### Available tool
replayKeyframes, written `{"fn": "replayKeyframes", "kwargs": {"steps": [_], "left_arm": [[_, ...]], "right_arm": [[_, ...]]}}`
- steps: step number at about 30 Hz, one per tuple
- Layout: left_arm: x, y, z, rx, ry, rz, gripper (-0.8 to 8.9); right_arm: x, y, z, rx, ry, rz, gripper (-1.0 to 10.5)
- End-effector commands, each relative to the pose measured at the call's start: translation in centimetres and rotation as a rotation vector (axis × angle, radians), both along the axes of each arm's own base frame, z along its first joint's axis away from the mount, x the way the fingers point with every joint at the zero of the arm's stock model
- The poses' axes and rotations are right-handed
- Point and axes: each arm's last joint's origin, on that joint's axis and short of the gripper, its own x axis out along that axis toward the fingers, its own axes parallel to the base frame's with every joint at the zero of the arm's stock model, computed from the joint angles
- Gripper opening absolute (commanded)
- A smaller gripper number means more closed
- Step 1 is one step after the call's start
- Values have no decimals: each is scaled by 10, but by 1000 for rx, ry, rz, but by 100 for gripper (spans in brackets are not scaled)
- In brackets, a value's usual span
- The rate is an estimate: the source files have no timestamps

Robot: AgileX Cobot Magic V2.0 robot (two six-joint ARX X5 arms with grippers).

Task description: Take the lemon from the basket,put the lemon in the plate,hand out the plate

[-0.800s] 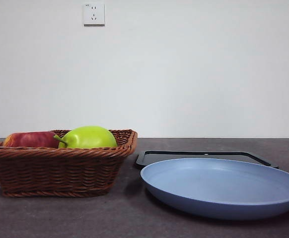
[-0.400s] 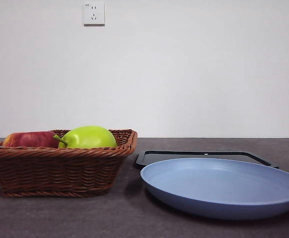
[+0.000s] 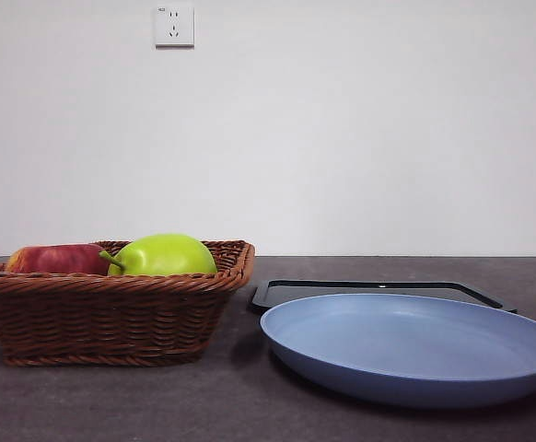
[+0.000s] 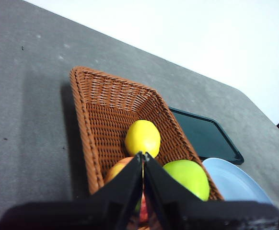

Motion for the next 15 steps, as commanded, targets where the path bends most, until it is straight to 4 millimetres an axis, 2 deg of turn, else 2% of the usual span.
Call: {"fn": "replayKeyframes", "kwargs": {"steps": [1, 8, 15], "left_arm": [[5, 0, 17, 18, -11, -34, 7], [24, -3, 59, 49, -10, -159, 7], [52, -11, 87, 82, 85, -290, 7]], "right_arm": [[-1, 0, 21, -75, -26, 14, 3], [9, 1, 59, -196, 46, 69, 3], [32, 6, 73, -268, 255, 226, 4]]}}
